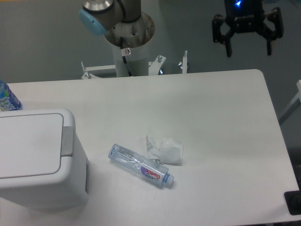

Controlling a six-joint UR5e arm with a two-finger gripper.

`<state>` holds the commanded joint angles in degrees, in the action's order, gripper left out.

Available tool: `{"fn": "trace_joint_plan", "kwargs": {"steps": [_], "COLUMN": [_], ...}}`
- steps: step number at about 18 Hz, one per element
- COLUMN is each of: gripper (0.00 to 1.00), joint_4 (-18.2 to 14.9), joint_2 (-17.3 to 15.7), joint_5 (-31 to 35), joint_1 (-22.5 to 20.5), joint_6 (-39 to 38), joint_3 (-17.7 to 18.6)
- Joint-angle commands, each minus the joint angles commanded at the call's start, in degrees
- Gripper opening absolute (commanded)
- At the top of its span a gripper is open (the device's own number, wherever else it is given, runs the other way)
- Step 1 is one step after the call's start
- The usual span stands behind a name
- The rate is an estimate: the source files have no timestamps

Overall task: Open the trash can
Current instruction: 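Move the open gripper over to the white trash can lid edge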

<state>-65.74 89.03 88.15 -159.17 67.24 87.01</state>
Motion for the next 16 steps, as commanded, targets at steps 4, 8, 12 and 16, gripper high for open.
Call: {"fn": "trace_joint_plan", "kwargs": {"steps": [4, 8, 12, 16], "gripper": [1.00, 1.00, 1.00, 1.00], "joint_4": [0.0, 0.1, 0.2, 0.7], "joint_2": [0.1, 0.7, 1.1, 1.1], "joint_5": [-0.7, -2.9, -4.4, -7.3], "joint_1": [0.4, 0.6, 1.3, 2.4], "joint_6": [-2.7, -10.9, -17.6, -24.2], "joint_3": [-0.3, -0.9, -1.1, -1.8]}}
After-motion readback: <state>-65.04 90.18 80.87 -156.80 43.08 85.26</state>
